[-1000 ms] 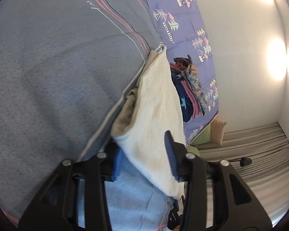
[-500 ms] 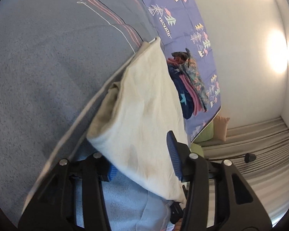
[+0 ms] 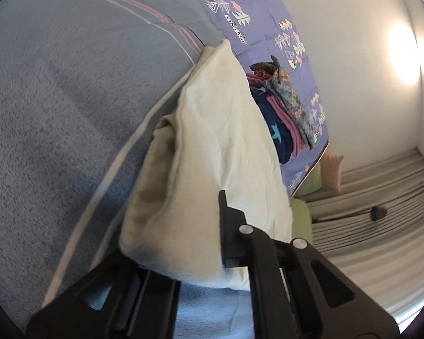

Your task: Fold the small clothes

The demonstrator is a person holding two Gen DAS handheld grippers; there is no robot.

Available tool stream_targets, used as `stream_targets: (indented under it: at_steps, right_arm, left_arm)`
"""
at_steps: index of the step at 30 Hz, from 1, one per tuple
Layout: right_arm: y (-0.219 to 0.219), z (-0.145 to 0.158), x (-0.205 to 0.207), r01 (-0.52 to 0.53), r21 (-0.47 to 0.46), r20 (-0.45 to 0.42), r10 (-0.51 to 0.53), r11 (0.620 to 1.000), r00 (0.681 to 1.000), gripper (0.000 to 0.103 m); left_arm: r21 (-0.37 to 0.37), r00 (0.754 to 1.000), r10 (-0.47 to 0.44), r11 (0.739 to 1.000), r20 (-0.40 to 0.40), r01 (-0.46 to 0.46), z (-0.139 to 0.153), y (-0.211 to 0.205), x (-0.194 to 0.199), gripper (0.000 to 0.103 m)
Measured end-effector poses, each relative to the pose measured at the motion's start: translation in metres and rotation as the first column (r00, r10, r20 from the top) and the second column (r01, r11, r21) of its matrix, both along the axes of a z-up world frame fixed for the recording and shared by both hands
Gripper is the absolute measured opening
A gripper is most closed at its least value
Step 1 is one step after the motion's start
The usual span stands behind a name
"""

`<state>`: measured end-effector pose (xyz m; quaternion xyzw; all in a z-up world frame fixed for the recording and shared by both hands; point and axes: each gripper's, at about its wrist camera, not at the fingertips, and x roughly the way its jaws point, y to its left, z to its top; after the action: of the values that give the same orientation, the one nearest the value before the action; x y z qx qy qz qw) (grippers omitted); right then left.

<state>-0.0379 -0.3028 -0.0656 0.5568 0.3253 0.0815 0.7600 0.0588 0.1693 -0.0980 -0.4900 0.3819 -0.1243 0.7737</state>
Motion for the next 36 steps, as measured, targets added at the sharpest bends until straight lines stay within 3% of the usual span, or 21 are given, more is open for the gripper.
stream_targets:
  at_steps: [5, 9, 13, 17, 21, 26, 36]
  right_arm:
    - [0.011, 0.008, 0.003, -0.020, -0.150, -0.020, 0.017, 0.988, 1.000, 0.001]
    - [0.017, 0.011, 0.005, -0.032, -0.228, -0.035, 0.025, 0.973, 0.999, 0.001]
    - [0.025, 0.015, 0.005, -0.043, -0.308, -0.049, 0.029, 0.951, 0.998, 0.001]
    - [0.024, 0.013, 0.005, -0.049, -0.296, -0.048, 0.036, 0.954, 0.998, 0.001]
    - [0.017, 0.008, 0.001, -0.053, -0.216, -0.033, 0.047, 0.975, 0.998, 0.001]
    - [0.025, 0.015, -0.005, -0.061, -0.289, -0.036, 0.052, 0.955, 0.998, 0.001]
    - [0.024, 0.017, -0.012, -0.059, -0.285, -0.013, 0.058, 0.957, 0.998, 0.001]
  left_arm:
    - [0.209, 0.999, -0.011, 0.978, 0.040, 0.003, 0.012, -0.017, -0.001, 0.005]
    - [0.244, 0.999, -0.018, 0.970, 0.041, 0.007, 0.015, -0.017, -0.001, 0.005]
    - [0.327, 0.999, -0.029, 0.945, 0.046, 0.013, 0.020, -0.025, -0.002, 0.005]
    - [0.332, 0.998, -0.046, 0.943, 0.045, 0.029, 0.021, -0.024, -0.004, 0.004]
    - [0.342, 0.996, -0.071, 0.938, 0.054, 0.048, 0.023, -0.023, -0.009, 0.004]
    - [0.344, 0.995, -0.076, 0.938, 0.064, 0.049, 0.024, -0.024, -0.010, 0.003]
    - [0.328, 0.992, -0.088, 0.943, 0.094, 0.053, 0.027, -0.022, -0.016, 0.002]
